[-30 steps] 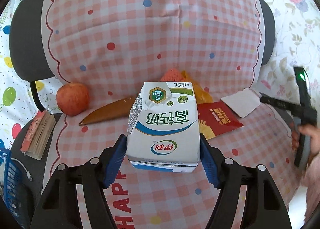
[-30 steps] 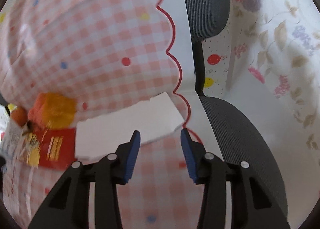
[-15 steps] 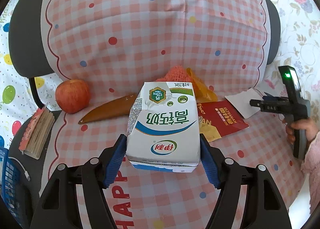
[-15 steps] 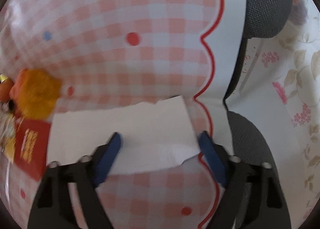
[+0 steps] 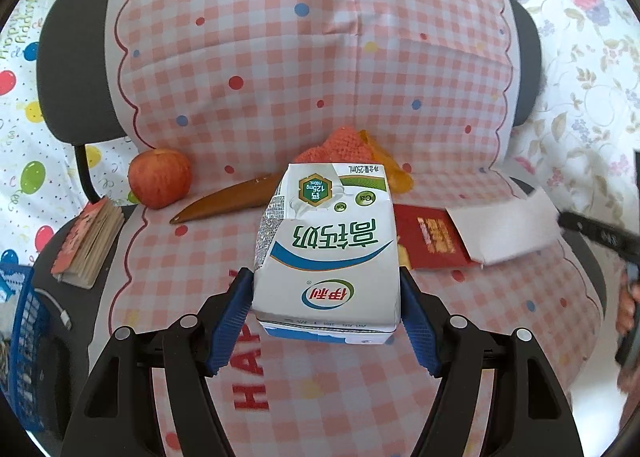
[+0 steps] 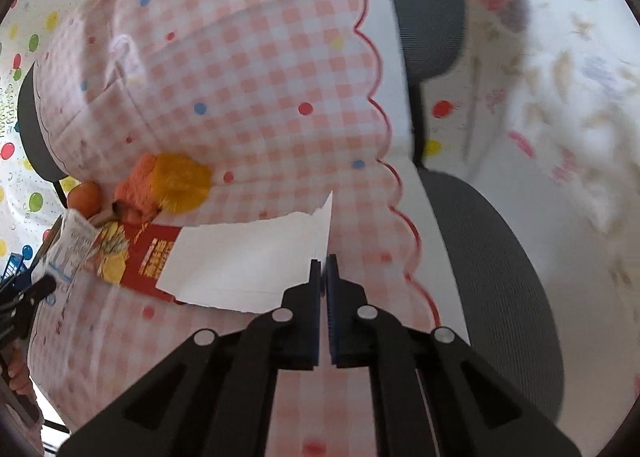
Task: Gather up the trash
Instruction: 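Carry carton and paper card to the wastebasket and open both grippers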
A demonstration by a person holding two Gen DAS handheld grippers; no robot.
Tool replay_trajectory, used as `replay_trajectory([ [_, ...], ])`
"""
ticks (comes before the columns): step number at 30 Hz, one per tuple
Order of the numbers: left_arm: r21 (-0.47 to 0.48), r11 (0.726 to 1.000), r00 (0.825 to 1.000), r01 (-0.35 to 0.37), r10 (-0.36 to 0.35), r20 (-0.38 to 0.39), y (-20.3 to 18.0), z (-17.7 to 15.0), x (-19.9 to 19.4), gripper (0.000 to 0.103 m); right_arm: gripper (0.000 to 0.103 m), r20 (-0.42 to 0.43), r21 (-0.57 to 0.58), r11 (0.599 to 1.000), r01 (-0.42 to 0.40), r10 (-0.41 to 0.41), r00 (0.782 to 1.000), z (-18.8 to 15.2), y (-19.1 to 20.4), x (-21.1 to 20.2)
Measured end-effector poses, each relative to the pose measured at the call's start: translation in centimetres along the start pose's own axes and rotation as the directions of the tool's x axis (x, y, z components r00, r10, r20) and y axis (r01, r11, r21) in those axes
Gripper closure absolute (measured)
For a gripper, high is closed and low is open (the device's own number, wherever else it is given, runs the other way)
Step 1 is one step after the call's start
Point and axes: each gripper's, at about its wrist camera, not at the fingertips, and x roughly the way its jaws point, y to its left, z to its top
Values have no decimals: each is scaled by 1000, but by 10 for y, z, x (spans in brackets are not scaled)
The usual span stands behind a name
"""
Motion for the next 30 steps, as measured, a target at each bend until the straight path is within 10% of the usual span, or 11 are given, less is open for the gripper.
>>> replay_trajectory([
  [14,114,988,992,105,-112,55,-75,-62,-74,32,102,296,85,992,92,-113,949,-81,-14,-165],
  [30,299,905,946,302,-324,26,-193,-127,-107,32,102,288,106,963,248,-268,919,-182,-19,-253],
])
